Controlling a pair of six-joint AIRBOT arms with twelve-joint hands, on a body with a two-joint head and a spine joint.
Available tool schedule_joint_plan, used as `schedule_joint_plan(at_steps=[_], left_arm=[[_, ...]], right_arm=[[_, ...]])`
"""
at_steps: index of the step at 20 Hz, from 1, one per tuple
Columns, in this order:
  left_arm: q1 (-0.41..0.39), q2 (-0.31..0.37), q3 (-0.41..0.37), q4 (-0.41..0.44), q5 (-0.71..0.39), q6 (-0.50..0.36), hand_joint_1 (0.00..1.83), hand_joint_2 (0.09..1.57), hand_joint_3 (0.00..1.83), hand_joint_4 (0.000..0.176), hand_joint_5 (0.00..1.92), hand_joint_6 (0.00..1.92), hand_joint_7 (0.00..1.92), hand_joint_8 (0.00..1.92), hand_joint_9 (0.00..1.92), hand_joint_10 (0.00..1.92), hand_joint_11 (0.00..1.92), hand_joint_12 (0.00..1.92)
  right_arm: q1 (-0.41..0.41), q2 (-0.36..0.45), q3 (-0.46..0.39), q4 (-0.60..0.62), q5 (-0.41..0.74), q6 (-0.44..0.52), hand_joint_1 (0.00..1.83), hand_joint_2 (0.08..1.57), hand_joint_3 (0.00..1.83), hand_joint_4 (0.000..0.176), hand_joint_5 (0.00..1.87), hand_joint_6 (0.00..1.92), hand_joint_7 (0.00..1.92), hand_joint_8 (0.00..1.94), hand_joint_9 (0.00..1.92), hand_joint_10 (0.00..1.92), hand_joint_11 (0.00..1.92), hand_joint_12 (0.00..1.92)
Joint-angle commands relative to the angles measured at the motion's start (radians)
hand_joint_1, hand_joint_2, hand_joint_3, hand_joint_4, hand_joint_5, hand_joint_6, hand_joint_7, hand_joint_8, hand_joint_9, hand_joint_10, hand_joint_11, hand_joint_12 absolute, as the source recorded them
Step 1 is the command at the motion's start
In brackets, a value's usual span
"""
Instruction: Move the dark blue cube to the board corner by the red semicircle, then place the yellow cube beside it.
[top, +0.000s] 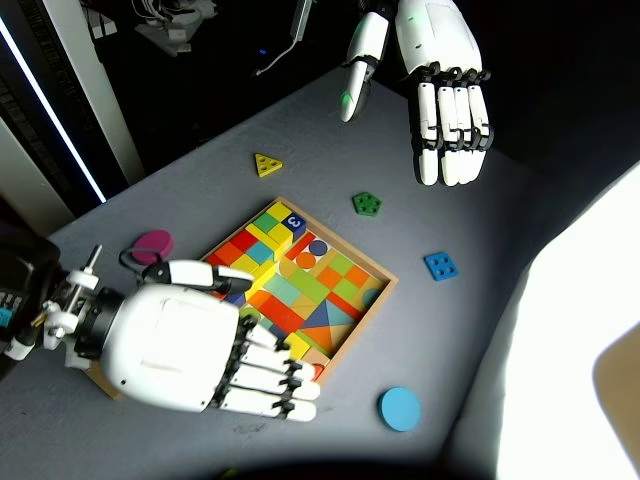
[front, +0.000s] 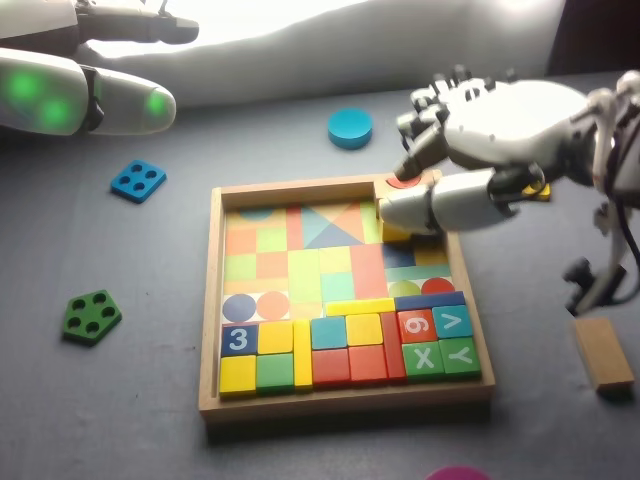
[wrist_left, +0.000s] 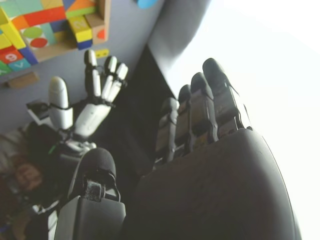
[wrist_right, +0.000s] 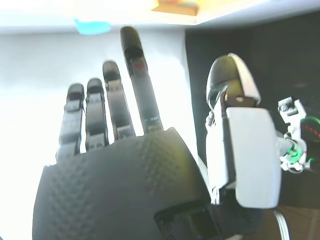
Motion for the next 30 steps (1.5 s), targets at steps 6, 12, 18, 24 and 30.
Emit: schedule_joint_plan(at_steps=[6, 12, 18, 24, 30], left_arm=[[-0.019, 0.001, 0.002, -0.029, -0.048, 0.000, 0.00, 1.30, 0.00, 0.049, 0.10, 0.00, 0.11, 0.00, 0.12, 0.00, 0.00, 0.55], [-0.019, 0.002, 0.002, -0.028, -0.048, 0.001, 0.01, 1.30, 0.00, 0.042, 0.17, 0.01, 0.20, 0.01, 0.18, 0.01, 0.00, 0.68], [-0.017, 0.003, -0.001, -0.028, -0.048, 0.000, 0.06, 1.31, 0.00, 0.000, 0.71, 0.04, 0.86, 0.06, 0.78, 0.25, 0.30, 1.40], [-0.018, 0.002, -0.002, -0.028, -0.047, 0.000, 0.00, 1.34, 0.00, 0.000, 0.95, 0.19, 1.15, 0.33, 0.83, 1.19, 0.51, 1.55], [-0.017, 0.001, -0.002, -0.028, -0.044, 0.000, 0.00, 1.34, 0.00, 0.000, 0.73, 0.74, 0.91, 0.92, 0.78, 1.36, 0.48, 1.63]], right_arm=[[0.091, 0.102, -0.115, -0.016, 0.078, -0.016, 0.00, 1.18, 0.00, 0.000, 0.63, 0.01, 0.20, 0.01, 0.00, 0.00, 0.00, 0.00], [0.133, 0.247, -0.301, -0.017, 0.081, -0.066, 0.00, 1.18, 0.00, 0.000, 0.68, 0.02, 0.45, 0.03, 0.31, 0.02, 0.00, 0.93], [0.176, 0.356, -0.416, -0.017, 0.081, -0.127, 0.01, 1.21, 0.00, 0.000, 0.86, 0.45, 0.95, 0.25, 0.59, 1.14, 0.21, 1.78], [0.162, 0.346, -0.418, -0.032, 0.081, -0.126, 0.06, 1.23, 0.00, 0.000, 0.68, 1.37, 0.74, 1.47, 0.68, 1.79, 0.56, 1.92], [0.163, 0.340, -0.418, -0.039, 0.085, -0.125, 0.04, 1.24, 0.00, 0.000, 0.66, 1.35, 0.74, 1.45, 0.67, 1.78, 0.52, 1.92]])
